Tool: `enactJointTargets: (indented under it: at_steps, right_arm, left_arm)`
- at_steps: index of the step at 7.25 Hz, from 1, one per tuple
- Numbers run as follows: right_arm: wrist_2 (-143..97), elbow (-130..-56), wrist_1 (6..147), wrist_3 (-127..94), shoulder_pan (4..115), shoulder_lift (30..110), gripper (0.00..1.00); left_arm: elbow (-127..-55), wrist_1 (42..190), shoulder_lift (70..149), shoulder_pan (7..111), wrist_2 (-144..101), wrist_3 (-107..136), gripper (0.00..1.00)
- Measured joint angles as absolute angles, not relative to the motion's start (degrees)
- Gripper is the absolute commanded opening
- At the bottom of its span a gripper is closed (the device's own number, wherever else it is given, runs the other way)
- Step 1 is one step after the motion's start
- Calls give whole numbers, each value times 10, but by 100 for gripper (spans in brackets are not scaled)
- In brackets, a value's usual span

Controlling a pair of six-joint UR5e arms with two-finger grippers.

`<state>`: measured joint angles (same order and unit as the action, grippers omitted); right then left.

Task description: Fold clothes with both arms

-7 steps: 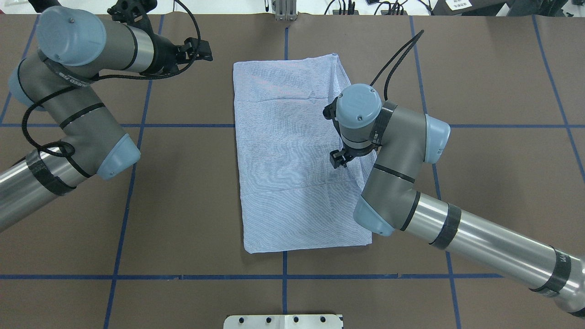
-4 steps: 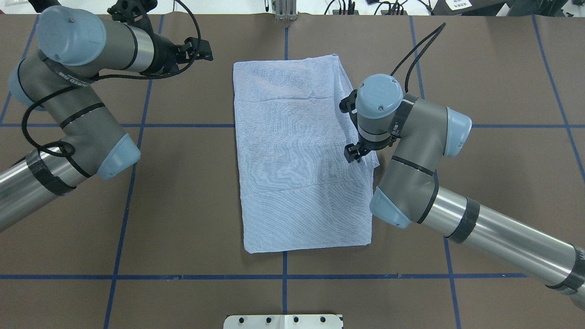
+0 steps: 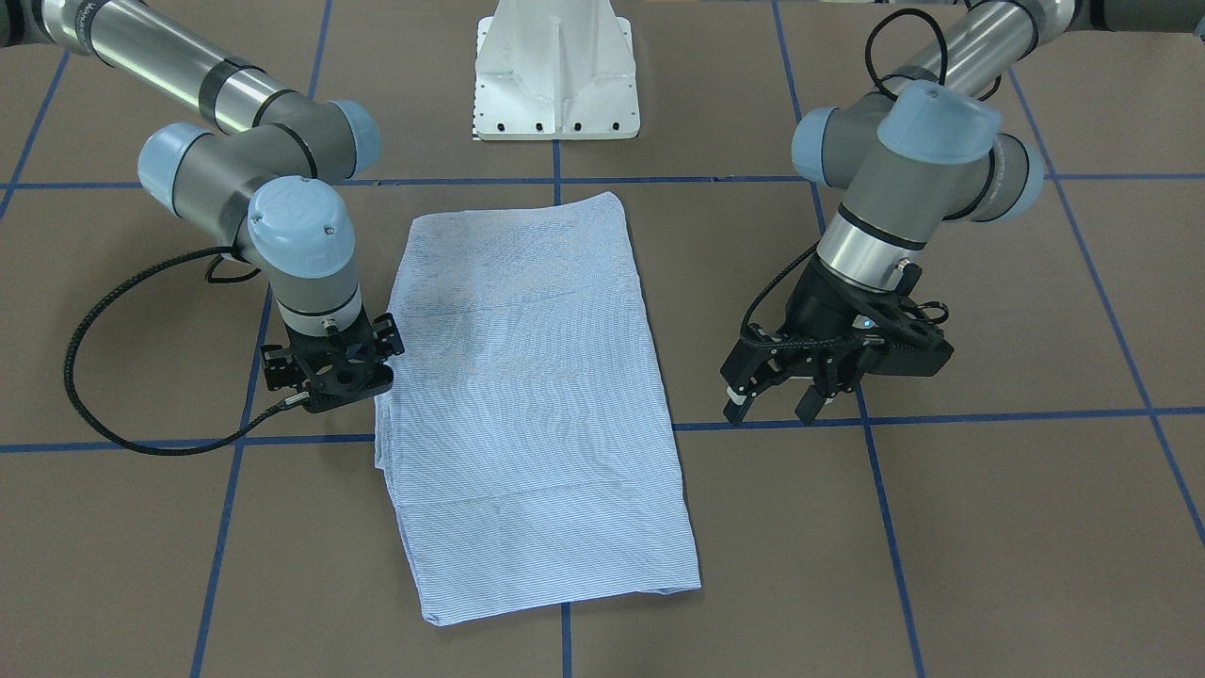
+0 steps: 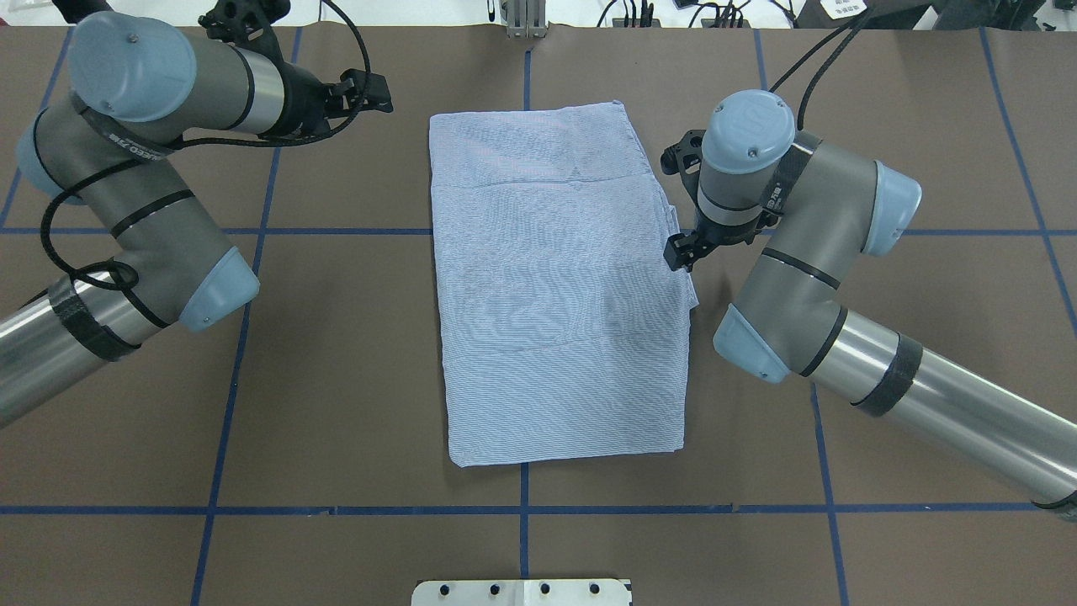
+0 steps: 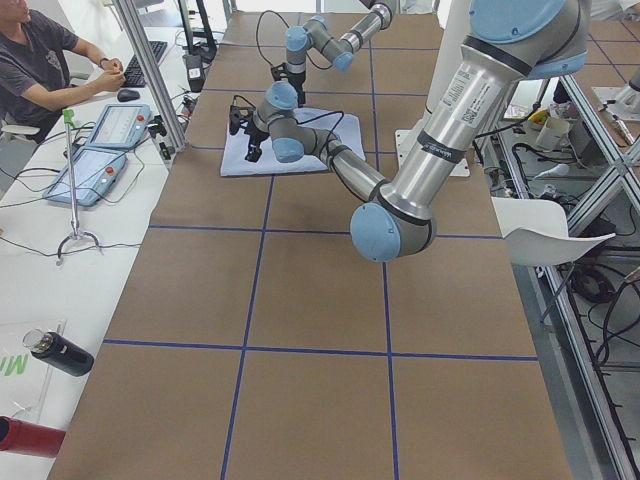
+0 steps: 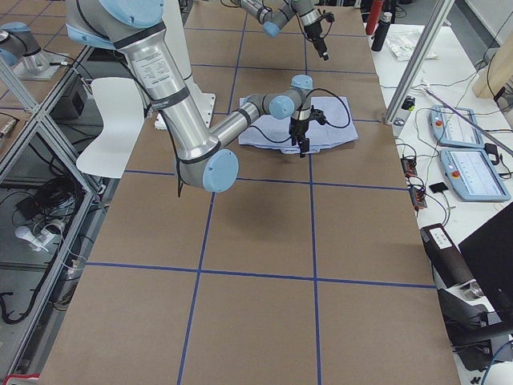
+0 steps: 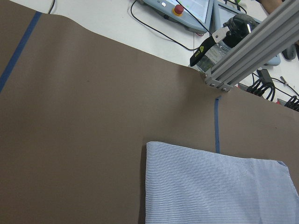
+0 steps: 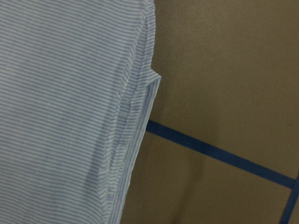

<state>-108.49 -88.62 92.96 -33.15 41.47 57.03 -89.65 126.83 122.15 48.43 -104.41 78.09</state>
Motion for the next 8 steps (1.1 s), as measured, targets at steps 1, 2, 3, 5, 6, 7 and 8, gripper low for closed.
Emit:
enactJointTargets:
  at_steps: [1, 2, 3, 5, 6, 7, 8]
  right_arm:
    - [-1089, -885, 929, -331, 418, 570, 100]
    - [-1089, -882, 927, -331, 419, 569, 100]
    - [-1089, -880, 925, -332, 419, 565, 100]
    - [-1088, -858, 913, -335, 418, 542, 100]
    - [-1087, -834, 889, -337, 417, 529, 100]
    - [-1087, -815, 866, -339, 415, 525, 100]
    - [-1088, -806, 855, -339, 414, 526, 100]
  left_arm:
    - [-896, 1268, 1221, 484, -1044, 781, 100]
    - [-896, 1268, 1221, 484, -1044, 781, 100]
    - [-896, 1268, 1221, 484, -1044, 781, 100]
    - [-896, 1268, 1221, 484, -1044, 780, 100]
    - [-896, 1268, 1221, 484, -1045, 780, 100]
    - [-896, 1268, 1221, 484, -1045, 780, 100]
    - [-896, 1268, 1221, 484, -1045, 780, 100]
